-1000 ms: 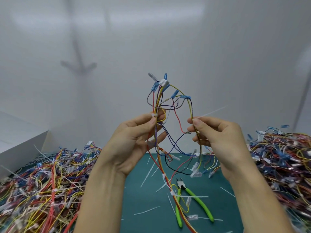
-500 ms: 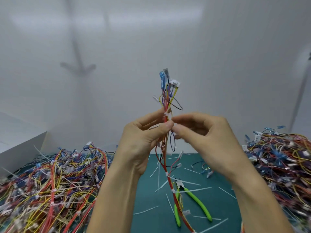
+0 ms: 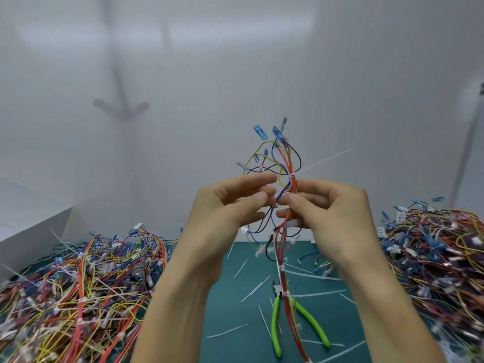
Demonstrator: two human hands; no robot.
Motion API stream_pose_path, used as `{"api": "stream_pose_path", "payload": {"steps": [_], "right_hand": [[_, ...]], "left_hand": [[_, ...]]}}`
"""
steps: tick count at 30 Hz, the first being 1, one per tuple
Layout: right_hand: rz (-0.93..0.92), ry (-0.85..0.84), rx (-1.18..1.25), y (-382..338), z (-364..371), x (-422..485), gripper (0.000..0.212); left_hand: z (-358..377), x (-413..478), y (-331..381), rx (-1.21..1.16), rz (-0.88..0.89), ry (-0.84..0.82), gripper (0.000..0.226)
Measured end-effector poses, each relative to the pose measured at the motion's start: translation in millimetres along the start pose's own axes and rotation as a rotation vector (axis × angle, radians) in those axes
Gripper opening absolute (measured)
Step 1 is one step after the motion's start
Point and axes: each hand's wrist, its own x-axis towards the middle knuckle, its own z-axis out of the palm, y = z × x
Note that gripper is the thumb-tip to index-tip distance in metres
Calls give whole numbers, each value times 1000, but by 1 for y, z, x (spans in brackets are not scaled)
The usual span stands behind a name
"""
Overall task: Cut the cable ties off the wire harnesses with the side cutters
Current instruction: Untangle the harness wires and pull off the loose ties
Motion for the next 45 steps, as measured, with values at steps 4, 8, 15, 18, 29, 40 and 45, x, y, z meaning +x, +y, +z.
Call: {"api": "stream_pose_path", "payload": {"steps": [4,8,15,18,29,40,45], "right_hand": [[37,51,110,1,-5,3,28],[40,78,258,0,-10,5,30],[69,83,370,4,-19,9,24],[76,90,379,4,-22,11,23],[106,81,400,6,-24,10,21],[84,37,383,7,-20,10,21],[73,-10,418,7,-11,8,21]], "left_hand": [[-14,4,-4,146,30,270,25],[-28,7,-14,252,-82,227,39],[-33,5,-20,319,-207,-9,15],[-40,3,-14,248,-194,-23,15],[-49,-4,-2,317,-111,-213,25],[-40,-3,-1,349,-86,-211,48],[-26,-2,-4,244,-109,-299,36]]}}
